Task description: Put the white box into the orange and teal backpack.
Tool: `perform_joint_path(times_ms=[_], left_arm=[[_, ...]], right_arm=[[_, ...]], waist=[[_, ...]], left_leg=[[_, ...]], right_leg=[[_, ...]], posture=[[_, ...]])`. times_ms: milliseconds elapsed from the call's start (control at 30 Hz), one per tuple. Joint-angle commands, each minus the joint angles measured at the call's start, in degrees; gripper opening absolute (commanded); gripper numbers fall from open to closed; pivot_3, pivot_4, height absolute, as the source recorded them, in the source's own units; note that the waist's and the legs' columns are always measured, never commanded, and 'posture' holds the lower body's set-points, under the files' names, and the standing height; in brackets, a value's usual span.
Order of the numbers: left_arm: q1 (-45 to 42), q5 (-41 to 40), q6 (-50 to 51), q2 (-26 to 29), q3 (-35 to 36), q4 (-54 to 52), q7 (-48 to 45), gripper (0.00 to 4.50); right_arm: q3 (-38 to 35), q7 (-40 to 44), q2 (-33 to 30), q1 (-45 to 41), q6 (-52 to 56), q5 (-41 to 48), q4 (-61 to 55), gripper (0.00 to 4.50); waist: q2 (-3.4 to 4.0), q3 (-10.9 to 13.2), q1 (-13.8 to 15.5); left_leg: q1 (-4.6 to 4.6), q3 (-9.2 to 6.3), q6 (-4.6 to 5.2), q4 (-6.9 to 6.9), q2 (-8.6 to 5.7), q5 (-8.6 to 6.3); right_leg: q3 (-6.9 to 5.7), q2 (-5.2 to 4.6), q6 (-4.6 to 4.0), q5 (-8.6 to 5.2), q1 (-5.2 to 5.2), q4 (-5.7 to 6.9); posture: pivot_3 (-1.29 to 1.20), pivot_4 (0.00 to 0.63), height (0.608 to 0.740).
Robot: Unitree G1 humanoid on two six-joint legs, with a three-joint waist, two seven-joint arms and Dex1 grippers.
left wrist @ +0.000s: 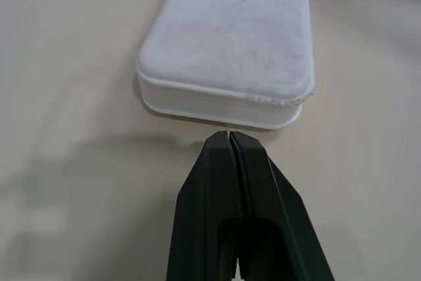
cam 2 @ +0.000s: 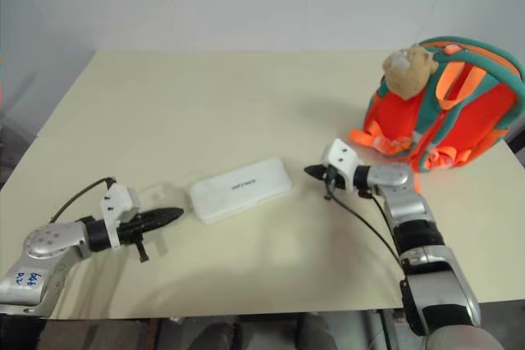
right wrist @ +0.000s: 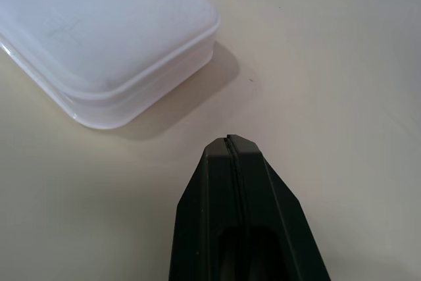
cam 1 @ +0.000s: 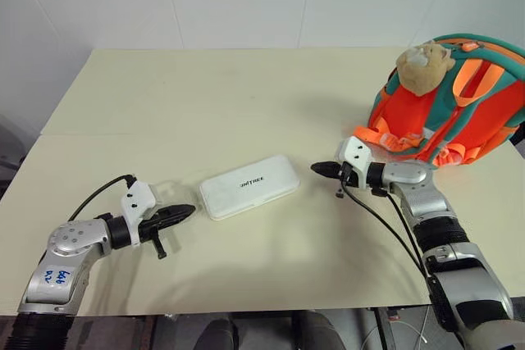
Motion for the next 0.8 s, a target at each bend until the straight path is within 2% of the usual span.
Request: perform_joint_path(times_ms=[33,400,800], left_arm=[[-0.3,0.6,0.1,-0.8,-0.6,-1.7,1.1,0.05],[-2.8,2.8,-0.4,-3.2,-3.9,1.0,2.4,0.05],[-3.3,3.0,-0.5,-4.3,-4.9,1.2,1.9,0.05]], right_arm=[[-0.2,0.3,1.0,-0.5,-0.4,0.7,-1.4,0.13],[0.2,1.8,2.8,3.7,3.7,1.7,-8.5,0.13],[0.8,4.0,1.9,8.5,12.6,4.1,-20.4,0.13]], waist=[[0.00,0.0,-0.4],[0.00,0.0,-0.5],[0.00,0.0,-0.5]], left_leg=[[0.00,0.00,0.00,0.00,0.00,0.00],[0.01,-0.02,0.00,0.05,0.00,0.00],[0.05,-0.02,0.14,0.06,0.00,-0.08]], right_leg=[[0.00,0.00,0.00,0.00,0.00,0.00],[0.00,-0.01,0.01,0.00,0.00,0.10],[0.00,0.00,0.00,0.00,0.00,0.17]], posture=[[0.00,0.150,0.740],[0.00,0.150,0.740],[0.00,0.150,0.740]])
